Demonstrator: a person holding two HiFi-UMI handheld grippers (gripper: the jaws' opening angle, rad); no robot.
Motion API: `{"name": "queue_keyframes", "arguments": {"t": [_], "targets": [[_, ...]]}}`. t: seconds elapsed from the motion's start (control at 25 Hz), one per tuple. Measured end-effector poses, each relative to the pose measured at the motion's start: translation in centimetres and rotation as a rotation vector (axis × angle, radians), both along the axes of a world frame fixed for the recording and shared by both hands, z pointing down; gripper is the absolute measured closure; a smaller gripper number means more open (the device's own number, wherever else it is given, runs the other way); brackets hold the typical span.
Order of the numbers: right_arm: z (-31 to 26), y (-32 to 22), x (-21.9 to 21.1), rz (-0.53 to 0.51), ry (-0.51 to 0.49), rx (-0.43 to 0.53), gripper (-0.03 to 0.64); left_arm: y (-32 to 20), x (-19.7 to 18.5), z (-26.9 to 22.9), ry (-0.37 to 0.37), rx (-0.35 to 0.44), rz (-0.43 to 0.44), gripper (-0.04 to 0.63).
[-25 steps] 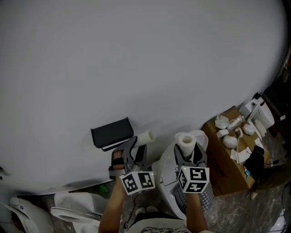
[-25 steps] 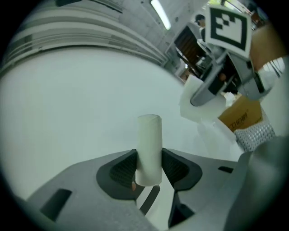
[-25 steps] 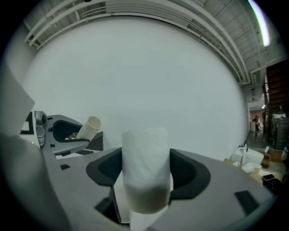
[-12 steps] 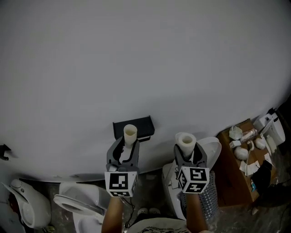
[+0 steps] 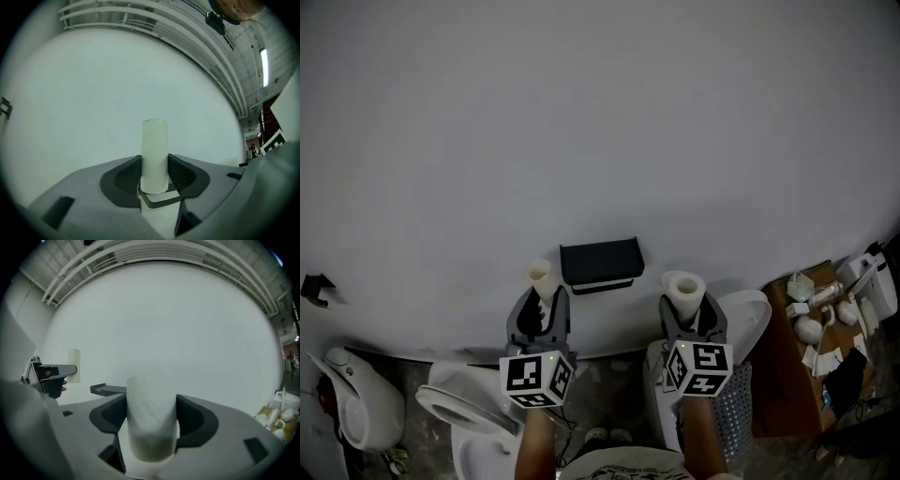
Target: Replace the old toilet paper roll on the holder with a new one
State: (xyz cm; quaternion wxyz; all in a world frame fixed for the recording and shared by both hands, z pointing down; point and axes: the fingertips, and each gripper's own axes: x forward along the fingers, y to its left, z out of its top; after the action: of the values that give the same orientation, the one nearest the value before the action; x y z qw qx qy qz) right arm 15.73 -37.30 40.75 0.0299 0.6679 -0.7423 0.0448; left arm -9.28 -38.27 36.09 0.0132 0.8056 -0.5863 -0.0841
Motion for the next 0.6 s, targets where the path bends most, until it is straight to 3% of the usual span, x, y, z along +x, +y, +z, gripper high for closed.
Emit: {"name": "queue_keyframes", "arguments": {"t": [0.28,0.4,0.6], "targets": [[0.2,-1.1,-0.9,-0.015,0.027,-0.006,0.313,0.1,-1.7,-0.1,-0.016,-0.002,-0.027,0.419],[1.0,-2.3,-0.7,-0.019,0.16,-0.027,0.313,0.2,-2.4,0.0,-0.023,-0.005,-0.036,0.419],[2.4,-5.0,-0.3,-0.039,0.479,-0.054,0.313,0.2,-3.9,0.0,-0.03,-0.007,-0.055,0.42]]}}
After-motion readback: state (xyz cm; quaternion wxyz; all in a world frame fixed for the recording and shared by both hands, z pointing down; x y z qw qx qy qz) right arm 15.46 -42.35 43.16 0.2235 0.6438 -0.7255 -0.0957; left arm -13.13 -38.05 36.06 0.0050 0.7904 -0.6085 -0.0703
